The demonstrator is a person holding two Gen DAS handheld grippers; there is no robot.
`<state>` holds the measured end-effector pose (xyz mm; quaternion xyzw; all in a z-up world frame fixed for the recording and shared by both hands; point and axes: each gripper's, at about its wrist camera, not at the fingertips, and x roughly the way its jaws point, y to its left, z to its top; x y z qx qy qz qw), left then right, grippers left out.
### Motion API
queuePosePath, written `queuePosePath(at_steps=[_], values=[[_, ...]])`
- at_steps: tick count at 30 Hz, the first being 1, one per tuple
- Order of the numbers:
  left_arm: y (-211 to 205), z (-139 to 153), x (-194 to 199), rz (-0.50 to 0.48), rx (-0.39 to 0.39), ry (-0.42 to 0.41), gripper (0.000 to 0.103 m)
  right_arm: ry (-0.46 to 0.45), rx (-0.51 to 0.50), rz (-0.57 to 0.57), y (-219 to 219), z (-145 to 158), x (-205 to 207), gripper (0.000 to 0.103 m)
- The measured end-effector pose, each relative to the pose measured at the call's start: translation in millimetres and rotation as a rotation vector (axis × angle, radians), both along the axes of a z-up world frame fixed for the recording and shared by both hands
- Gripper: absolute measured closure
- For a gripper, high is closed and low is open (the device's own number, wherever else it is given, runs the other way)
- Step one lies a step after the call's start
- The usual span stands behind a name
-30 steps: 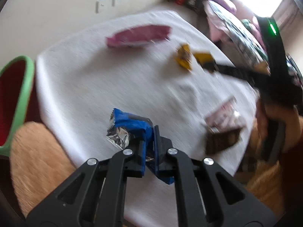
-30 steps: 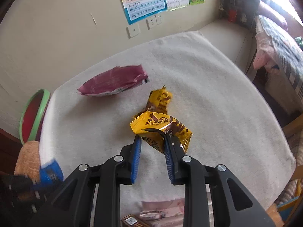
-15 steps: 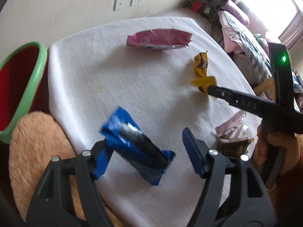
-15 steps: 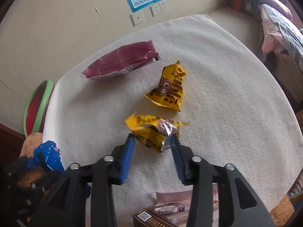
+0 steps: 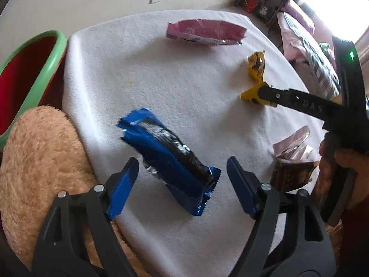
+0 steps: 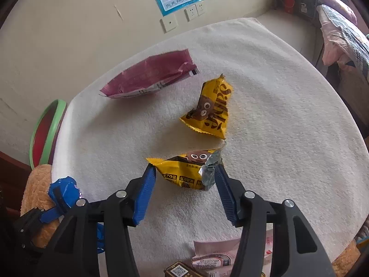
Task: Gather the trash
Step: 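Grasp the yellow Sahne wrapper with the right gripper while the left gripper lifts the blue wrapper, then carry the blue and yellow wrappers over the red bin with both grippers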
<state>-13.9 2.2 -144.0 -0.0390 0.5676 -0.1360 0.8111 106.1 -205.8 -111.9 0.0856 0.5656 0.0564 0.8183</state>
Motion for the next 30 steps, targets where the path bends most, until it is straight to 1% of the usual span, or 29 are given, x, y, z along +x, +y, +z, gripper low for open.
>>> queuePosePath(at_steps=[1, 3, 4, 5, 6, 7, 9, 10, 16, 23, 26, 30], values=[[-2.6, -2.4, 0.7, -0.009, 0.006, 0.005, 0.027, 0.007, -0.005, 0.009, 1.7, -1.7, 0.0, 0.052], [-8.9, -8.1, 2.4, -0.029, 0.03, 0.015, 0.027, 0.012, -0.024, 0.028, 6.0, -3.3, -0.6, 0.056], [-10.6, -9.3, 3.1, -0.034, 0.034, 0.014, 0.03, 0.014, -0.029, 0.036, 7.1, -4.0, -1.0, 0.064], [-11.8, -10.9, 3.9, -0.039, 0.035, 0.017, 0.038, 0.015, -0.03, 0.044, 8.5, -4.2, -1.2, 0.066], [-11.9, -12.0, 4.6, -0.038, 0.033, 0.021, 0.041, 0.013, -0.029, 0.048, 9.7, -4.1, -1.8, 0.067], [-10.8, -12.2, 5.7, -0.034, 0.025, 0.024, 0.042, 0.012, -0.031, 0.051, 9.9, -3.9, -2.3, 0.071], [-8.0, -11.4, 7.5, -0.025, 0.016, 0.021, 0.046, 0.0, -0.04, 0.055, 10.9, -1.6, -2.2, 0.072], [-7.0, -10.1, 8.2, -0.021, 0.014, 0.017, 0.051, -0.005, -0.04, 0.054, 10.6, -0.7, -2.5, 0.073], [4.8, 10.1, 12.3, 0.006, 0.026, -0.058, 0.054, -0.025, -0.054, 0.044, 8.2, 3.6, -3.4, 0.073], [15.1, 44.8, 14.4, 0.02, 0.076, -0.201, 0.054, -0.03, -0.058, 0.042, 9.6, 6.2, -4.0, 0.073], [20.1, 55.4, 13.8, 0.024, 0.092, -0.244, 0.054, -0.037, -0.051, 0.035, 11.6, 12.0, -7.1, 0.073], [28.4, 64.1, 14.4, 0.037, 0.091, -0.266, 0.054, -0.068, -0.051, 0.034, 17.7, 25.4, -13.8, 0.073]])
